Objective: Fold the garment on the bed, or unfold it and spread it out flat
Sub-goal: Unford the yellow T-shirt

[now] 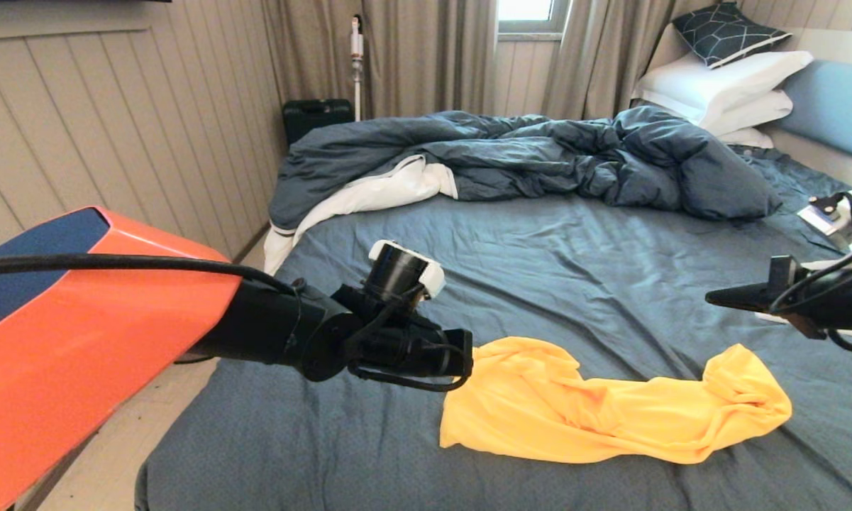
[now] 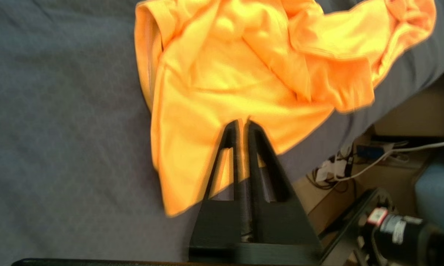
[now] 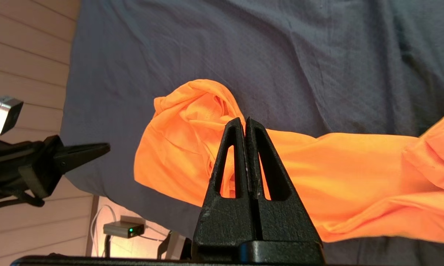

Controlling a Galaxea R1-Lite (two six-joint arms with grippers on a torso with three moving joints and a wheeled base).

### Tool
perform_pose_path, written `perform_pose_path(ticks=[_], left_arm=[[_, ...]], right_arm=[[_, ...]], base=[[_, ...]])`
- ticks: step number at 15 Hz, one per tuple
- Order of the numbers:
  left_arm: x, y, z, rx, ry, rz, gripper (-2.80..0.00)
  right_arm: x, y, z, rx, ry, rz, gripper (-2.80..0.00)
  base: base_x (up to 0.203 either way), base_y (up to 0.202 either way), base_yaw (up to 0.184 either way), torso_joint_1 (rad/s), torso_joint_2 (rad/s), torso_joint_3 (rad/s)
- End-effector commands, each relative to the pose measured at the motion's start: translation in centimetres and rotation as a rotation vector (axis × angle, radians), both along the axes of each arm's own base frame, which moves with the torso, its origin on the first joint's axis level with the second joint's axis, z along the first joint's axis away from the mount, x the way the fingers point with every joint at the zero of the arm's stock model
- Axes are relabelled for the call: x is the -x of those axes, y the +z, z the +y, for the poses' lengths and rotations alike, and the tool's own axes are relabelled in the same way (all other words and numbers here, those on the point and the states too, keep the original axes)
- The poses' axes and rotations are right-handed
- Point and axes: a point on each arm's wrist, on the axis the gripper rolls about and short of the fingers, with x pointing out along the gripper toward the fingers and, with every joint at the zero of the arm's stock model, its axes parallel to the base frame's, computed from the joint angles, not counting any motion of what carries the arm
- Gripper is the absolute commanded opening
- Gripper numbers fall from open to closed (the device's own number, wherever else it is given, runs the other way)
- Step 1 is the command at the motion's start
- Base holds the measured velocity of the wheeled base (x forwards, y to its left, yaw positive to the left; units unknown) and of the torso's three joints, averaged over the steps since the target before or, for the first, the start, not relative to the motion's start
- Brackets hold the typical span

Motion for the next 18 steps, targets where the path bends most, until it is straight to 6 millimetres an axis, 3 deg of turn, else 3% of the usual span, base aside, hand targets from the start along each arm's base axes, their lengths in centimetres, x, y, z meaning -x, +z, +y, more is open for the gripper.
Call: perform_pose_path(ticks=[1,12,18], left_arm=[[-0.9,-1.2,-0.8,-0.014,0.001,0.023,0.0],[-3.0,-5.8,-1.6,-0.121,0.018,0.012,0.0],[-2.1,-6.9,-2.6,-0.144,-0.018,0.024,0.0]], right_arm=[[-0.9,-1.0,-0.1,-0.016,0.007,0.035,-2.8],[0.3,-0.6,0.2,-0.008,0.009,0.002,-2.8],[0.2,-1.1,0.1,-0.008,0.003,0.005,-2.8]], base=[[0.0,0.0,0.0,0.0,0.0,0.0],[0.0,0.0,0.0,0.0,0.0,0.0],[0.0,0.0,0.0,0.0,0.0,0.0]])
